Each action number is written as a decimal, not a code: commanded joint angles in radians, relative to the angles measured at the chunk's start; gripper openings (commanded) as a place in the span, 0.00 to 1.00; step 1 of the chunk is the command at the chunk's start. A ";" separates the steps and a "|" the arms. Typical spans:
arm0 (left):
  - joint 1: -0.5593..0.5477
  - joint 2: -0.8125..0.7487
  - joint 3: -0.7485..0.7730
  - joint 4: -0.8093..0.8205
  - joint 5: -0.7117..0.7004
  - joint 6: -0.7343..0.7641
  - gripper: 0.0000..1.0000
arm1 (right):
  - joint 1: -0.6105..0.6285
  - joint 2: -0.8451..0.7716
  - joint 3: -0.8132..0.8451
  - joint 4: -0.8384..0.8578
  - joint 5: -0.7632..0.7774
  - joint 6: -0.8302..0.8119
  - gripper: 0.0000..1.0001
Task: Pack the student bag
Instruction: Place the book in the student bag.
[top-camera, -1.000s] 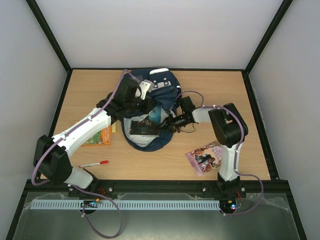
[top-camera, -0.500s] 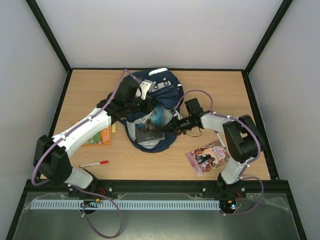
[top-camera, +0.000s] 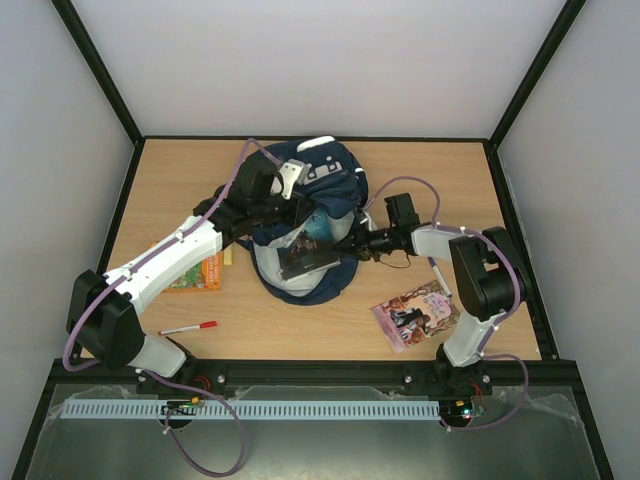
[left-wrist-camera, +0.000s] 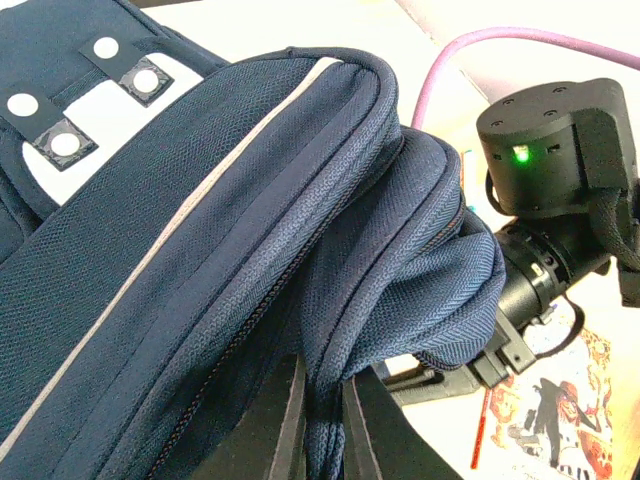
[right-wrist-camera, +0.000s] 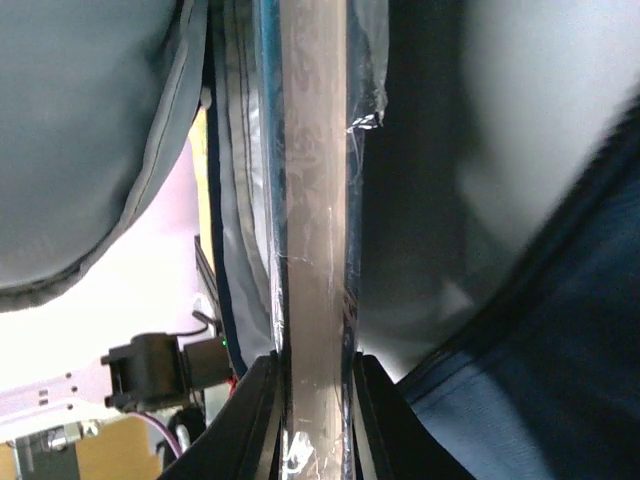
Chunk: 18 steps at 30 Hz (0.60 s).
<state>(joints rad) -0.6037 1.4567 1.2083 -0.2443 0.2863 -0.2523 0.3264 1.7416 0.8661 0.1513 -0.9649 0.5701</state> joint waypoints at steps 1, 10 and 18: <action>0.004 -0.032 0.011 0.096 0.024 -0.010 0.02 | -0.034 0.029 -0.007 0.127 -0.031 0.056 0.01; 0.004 -0.030 0.011 0.096 0.031 -0.010 0.03 | -0.014 0.153 0.094 -0.114 0.005 -0.092 0.44; 0.005 -0.027 0.011 0.096 0.030 -0.010 0.02 | 0.028 0.245 0.157 -0.213 0.096 -0.136 0.57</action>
<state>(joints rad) -0.6037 1.4567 1.2083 -0.2447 0.2878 -0.2520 0.3225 1.9171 0.9936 0.0452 -0.9585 0.4828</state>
